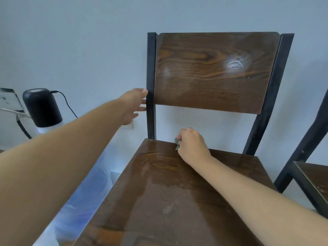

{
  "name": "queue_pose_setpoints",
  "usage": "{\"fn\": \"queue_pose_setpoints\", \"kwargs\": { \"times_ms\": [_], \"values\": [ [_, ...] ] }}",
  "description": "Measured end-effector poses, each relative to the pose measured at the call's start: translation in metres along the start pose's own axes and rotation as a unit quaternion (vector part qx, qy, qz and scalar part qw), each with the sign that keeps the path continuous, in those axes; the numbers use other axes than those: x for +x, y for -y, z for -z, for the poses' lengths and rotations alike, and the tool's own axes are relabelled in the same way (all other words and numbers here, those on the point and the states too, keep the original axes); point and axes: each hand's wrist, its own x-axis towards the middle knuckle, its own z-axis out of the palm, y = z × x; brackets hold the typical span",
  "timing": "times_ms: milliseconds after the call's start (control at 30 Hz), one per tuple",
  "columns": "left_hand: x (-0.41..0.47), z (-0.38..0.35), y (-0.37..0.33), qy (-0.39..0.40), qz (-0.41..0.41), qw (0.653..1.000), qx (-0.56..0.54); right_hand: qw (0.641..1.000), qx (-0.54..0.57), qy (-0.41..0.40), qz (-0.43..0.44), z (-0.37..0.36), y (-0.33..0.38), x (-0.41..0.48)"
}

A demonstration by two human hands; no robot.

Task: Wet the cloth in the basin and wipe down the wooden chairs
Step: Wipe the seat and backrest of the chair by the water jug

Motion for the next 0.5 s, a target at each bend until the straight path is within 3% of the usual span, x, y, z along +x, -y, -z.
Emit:
{"fn": "queue_pose_setpoints", "kwargs": {
  "times_ms": [100, 333, 500],
  "values": [
    [-0.027, 0.022, 0.028, -0.054, 0.046, 0.995, 0.073, 1.000, -0.006, -0.011, -0.009, -0.006, 0.003, -0.002],
    [-0.076, 0.063, 0.081, -0.080, 0.137, 0.981, 0.107, 0.999, 0.029, -0.016, 0.021, -0.031, 0.056, -0.008],
    [-0.101, 0.080, 0.094, -0.093, 0.157, 0.976, 0.115, 0.993, 0.066, 0.047, 0.092, -0.044, 0.120, -0.033]
  ]
}}
